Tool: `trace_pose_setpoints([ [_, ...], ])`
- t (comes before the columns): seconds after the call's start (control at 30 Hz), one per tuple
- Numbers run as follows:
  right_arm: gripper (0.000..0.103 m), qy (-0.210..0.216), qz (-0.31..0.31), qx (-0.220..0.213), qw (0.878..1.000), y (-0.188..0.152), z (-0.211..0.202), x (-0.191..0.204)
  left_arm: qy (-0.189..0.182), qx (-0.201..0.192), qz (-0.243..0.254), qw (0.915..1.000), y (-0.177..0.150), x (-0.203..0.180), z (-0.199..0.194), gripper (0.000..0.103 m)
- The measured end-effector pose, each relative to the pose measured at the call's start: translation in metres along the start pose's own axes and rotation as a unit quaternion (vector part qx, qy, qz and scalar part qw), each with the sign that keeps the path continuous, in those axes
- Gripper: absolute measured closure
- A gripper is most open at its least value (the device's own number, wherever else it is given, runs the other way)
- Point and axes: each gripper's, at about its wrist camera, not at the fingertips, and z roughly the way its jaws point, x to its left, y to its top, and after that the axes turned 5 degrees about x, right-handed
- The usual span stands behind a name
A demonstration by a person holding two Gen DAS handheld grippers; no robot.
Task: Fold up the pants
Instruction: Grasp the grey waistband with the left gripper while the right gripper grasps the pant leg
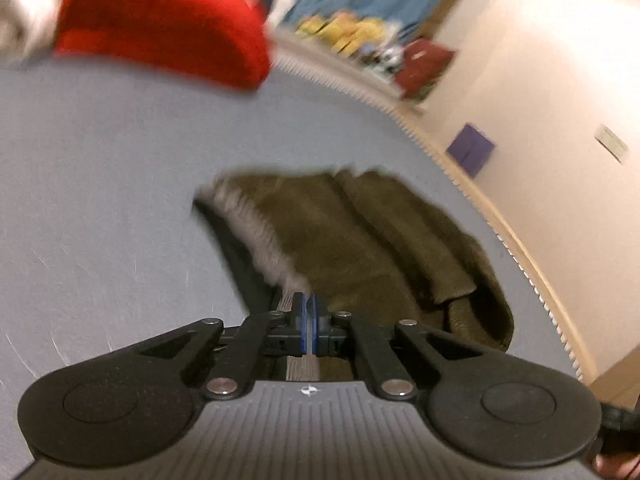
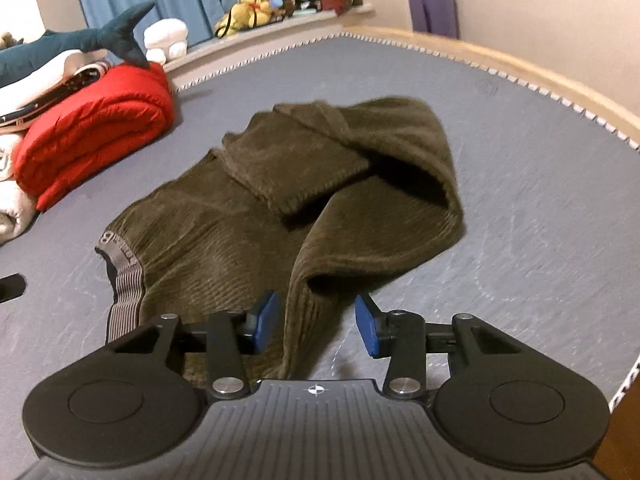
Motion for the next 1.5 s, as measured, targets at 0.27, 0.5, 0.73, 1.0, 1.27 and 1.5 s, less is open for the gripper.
trace_pose_setpoints([
  [0.27, 0.028, 0.005, -0.012, 0.048, 0.999, -0.001, 0.032, 0.011, -0.023, 0.052, -0.078, 0.9953, 0.001, 0.035, 0.06, 0.051],
  [0.5, 0.025, -0.011, -0.014, 0.086, 0.996, -0.001, 0.062, 0.013, -0.029, 0.09, -0.065, 0.9933, 0.0, 0.033, 0.099, 0.051],
  [0.73, 0.035, -0.029, -0.011, 0.098, 0.995, -0.001, 0.081, 0.017, -0.008, 0.056, 0.004, 0.9984, -0.007, 0.01, 0.113, 0.048],
  [1.0, 0.093, -0.038, -0.033, 0.077, 0.996, -0.002, 0.078, 0.02, 0.019, 0.043, 0.06, 0.9971, -0.001, -0.006, 0.106, 0.078],
  [1.27, 0.095, 0.004, -0.168, 0.019, 0.986, -0.011, 0.042, 0.057, 0.022, -0.038, 0.081, 0.9957, 0.012, -0.01, 0.041, 0.084],
  [1.5, 0.096, 0.097, -0.235, 0.005, 0.967, -0.039, 0.012, 0.095, 0.064, -0.053, 0.049, 0.9954, 0.016, 0.035, -0.029, 0.088],
])
